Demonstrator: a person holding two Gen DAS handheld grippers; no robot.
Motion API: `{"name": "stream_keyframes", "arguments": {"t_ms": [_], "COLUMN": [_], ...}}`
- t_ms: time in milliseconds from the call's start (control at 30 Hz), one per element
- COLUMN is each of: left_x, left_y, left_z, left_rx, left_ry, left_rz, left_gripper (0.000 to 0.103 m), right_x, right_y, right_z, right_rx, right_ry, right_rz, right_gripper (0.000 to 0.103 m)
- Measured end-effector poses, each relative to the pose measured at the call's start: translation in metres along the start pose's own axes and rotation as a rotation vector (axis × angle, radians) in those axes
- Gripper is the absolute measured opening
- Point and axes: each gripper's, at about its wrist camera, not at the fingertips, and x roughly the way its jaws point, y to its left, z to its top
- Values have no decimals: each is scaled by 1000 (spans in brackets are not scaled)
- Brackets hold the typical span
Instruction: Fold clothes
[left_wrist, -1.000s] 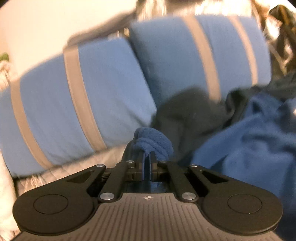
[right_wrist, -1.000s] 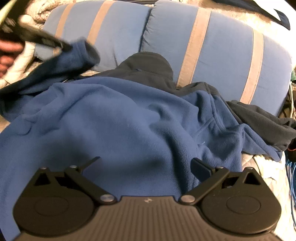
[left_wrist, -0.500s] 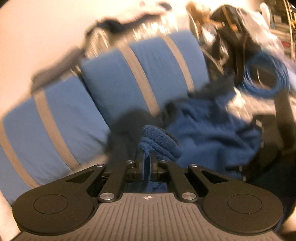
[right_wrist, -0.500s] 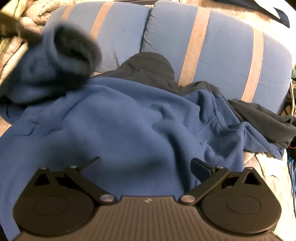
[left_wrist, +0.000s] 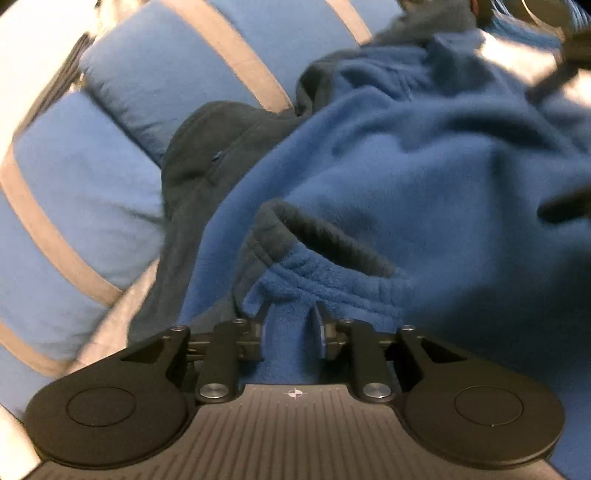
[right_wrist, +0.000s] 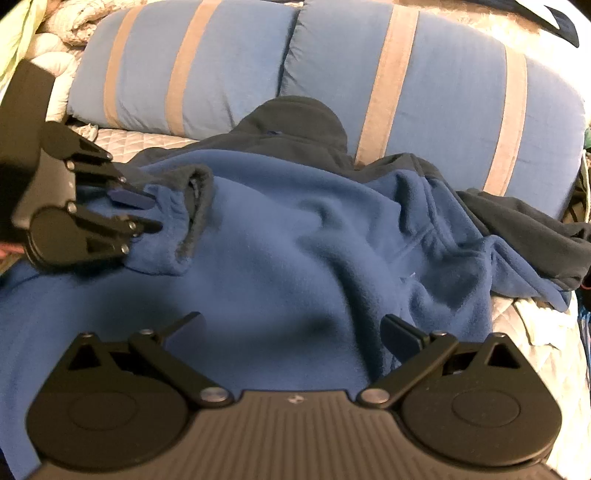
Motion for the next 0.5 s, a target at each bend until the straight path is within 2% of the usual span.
{"name": "stream_keyframes", "arguments": {"t_ms": [133,233,300,367,433,500], "left_x": [-17,-38,-55,-72,-87,-95], "left_y": [0,9,16,22,26,22], "left_z": [-3,-3,-4,-5,-8,-12], "left_rx": [20,8,-4,-16,-22,14], "left_ry": [-46,-93,-134,-175,-204,-205], "left_rz": [20,8,11,27,21,-22], "left_gripper": [26,40,55,62,62,62], "right_x": [-1,-2,-4,-5,-5,-6], "right_y": [-1,-1,0,0,0,-1], "right_z": [1,1,1,1,1,0], "right_rx": [5,15,11,12,13,15], "right_ry": [-1,-1,-7,-8,-7,-6], "right_rz": [-1,3,3,3,4,5], "right_gripper": [102,102,102,102,102,102]}}
